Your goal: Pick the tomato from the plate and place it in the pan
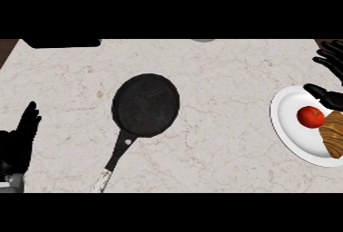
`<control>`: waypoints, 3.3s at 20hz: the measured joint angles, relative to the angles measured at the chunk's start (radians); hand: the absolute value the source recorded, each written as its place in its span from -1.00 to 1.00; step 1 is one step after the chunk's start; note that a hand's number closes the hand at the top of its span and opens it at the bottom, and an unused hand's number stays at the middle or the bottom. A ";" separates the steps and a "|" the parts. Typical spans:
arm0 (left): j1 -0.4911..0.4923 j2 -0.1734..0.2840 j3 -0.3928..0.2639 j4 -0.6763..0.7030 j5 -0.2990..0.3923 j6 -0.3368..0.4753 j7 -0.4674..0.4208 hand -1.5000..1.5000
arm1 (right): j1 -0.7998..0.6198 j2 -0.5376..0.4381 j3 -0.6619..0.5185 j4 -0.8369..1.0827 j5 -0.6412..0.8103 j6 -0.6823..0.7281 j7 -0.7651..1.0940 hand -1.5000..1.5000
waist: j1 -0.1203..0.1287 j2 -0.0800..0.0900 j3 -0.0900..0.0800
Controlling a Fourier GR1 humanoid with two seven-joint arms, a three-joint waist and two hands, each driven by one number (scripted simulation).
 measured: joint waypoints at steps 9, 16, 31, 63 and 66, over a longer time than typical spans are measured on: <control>-0.075 0.037 -0.032 0.044 -0.027 -0.040 0.158 0.00 | 0.092 -0.063 -0.237 0.366 -0.152 0.354 -0.274 -1.00 | 0.033 -0.004 0.005; -0.116 0.029 -0.041 0.074 -0.045 -0.058 0.186 0.00 | 0.067 -0.269 -0.209 0.469 0.006 0.505 -0.325 -1.00 | 0.051 -0.007 0.002; -0.155 0.021 -0.036 0.078 -0.062 -0.075 0.217 0.00 | -0.100 -0.472 0.127 0.377 0.493 0.576 -0.196 -1.00 | 0.070 -0.009 0.000; -0.108 -0.069 0.086 0.045 -0.181 -0.146 0.216 0.00 | -0.098 -0.197 0.151 0.468 1.053 0.513 -0.253 -1.00 | 0.047 -0.014 0.000; -0.106 -0.077 0.099 0.058 -0.192 -0.158 0.201 0.00 | -0.103 -0.170 0.140 0.493 1.088 0.500 -0.267 -1.00 | 0.047 -0.014 0.000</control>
